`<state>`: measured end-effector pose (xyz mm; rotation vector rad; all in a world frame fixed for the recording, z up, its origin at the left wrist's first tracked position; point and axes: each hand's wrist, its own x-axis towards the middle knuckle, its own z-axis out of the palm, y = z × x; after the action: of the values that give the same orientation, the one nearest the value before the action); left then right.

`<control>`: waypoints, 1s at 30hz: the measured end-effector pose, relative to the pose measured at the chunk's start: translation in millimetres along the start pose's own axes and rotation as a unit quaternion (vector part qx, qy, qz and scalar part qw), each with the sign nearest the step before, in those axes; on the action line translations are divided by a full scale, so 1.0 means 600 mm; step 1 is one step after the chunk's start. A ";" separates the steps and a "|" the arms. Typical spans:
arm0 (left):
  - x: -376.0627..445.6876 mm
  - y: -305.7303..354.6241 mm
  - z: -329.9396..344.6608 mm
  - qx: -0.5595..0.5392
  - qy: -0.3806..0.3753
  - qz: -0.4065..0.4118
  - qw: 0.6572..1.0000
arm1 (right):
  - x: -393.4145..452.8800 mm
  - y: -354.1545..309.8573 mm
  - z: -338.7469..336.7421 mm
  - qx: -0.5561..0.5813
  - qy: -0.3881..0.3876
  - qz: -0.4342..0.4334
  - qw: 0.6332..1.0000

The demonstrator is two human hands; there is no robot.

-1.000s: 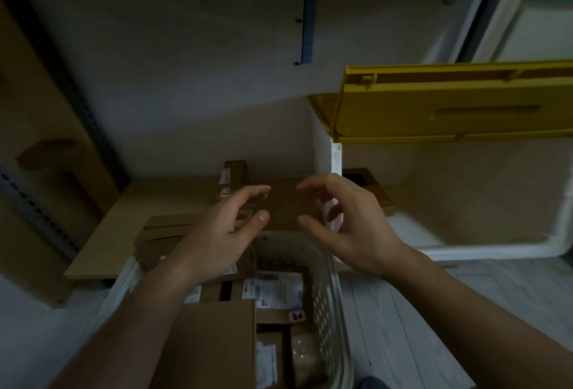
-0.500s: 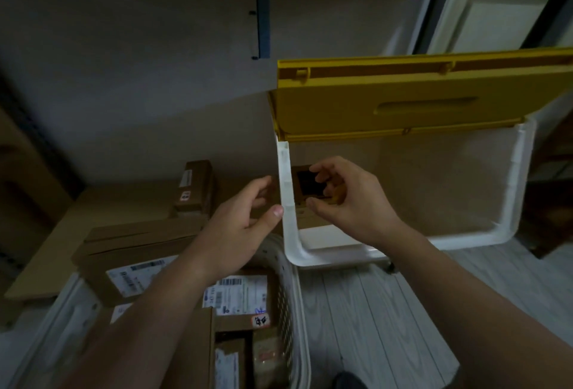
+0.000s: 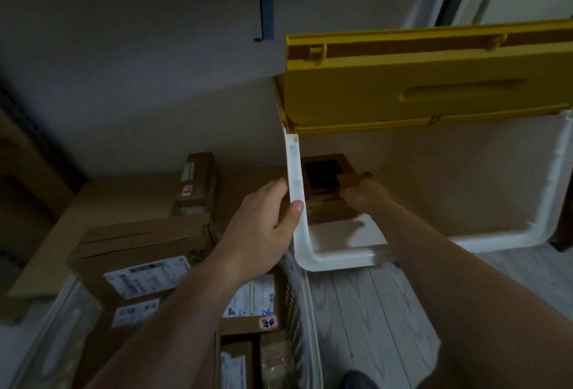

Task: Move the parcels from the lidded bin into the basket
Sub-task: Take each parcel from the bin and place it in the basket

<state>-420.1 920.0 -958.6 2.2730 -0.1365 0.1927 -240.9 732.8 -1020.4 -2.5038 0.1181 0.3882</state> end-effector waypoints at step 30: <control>-0.072 0.037 -0.026 -0.044 0.000 0.011 0.999 | -0.134 0.044 -0.146 0.266 0.192 0.025 0.944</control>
<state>-467.4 918.8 -940.2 2.1850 -0.1676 0.1953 -300.5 660.9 -942.2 -2.0074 0.3863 -0.1126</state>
